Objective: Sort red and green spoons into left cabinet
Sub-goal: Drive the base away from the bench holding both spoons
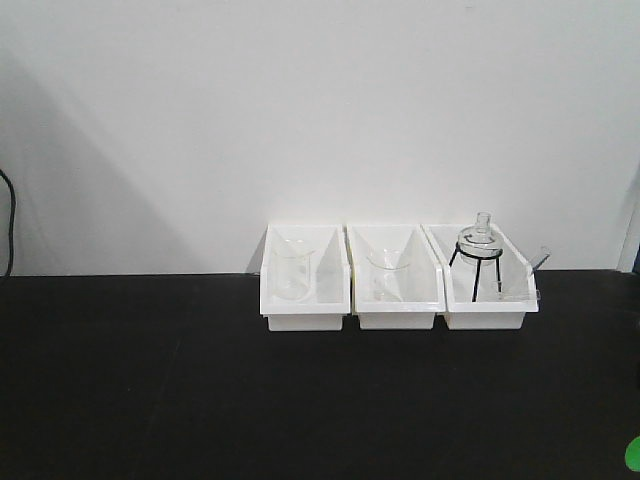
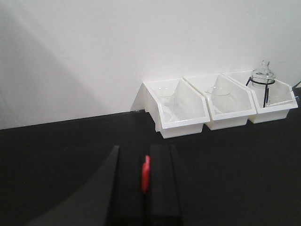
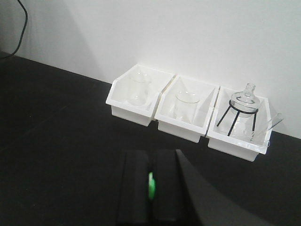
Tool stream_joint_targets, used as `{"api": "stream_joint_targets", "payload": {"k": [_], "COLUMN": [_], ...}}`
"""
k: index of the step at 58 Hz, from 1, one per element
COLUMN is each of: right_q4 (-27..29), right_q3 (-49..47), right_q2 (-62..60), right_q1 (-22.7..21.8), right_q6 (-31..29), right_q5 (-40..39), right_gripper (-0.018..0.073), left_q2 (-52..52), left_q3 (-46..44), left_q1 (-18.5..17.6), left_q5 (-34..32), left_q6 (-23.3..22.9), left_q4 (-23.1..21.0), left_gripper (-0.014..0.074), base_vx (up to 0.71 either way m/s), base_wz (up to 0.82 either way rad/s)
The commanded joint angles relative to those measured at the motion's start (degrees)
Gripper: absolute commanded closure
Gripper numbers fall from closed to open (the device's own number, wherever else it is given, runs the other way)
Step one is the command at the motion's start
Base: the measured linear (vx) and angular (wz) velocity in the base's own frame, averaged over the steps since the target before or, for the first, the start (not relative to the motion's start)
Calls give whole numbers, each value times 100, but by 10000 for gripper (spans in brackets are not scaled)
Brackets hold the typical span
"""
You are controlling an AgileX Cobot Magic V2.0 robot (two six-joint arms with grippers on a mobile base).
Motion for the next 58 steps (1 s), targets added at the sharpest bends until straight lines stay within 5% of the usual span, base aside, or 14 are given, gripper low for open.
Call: {"api": "stream_joint_targets", "payload": {"k": [1,58], "right_q4": [169,169], "right_q3": [-146,-146], "right_q2": [-1,-1], "right_q1": [-33,-33], "right_q6": [-1,-9], "right_q5": [-320,-320], "right_gripper": [562,562], "left_q2": [-2,-2], "left_q3": [-162,-162], "left_q1": [-15,-15], "left_q5": [-420,-420], "left_q6": [-26,-26], "left_q4": [-88,-88], "left_gripper": [600,600], "base_vx": [0,0], "base_wz": [0,0]}}
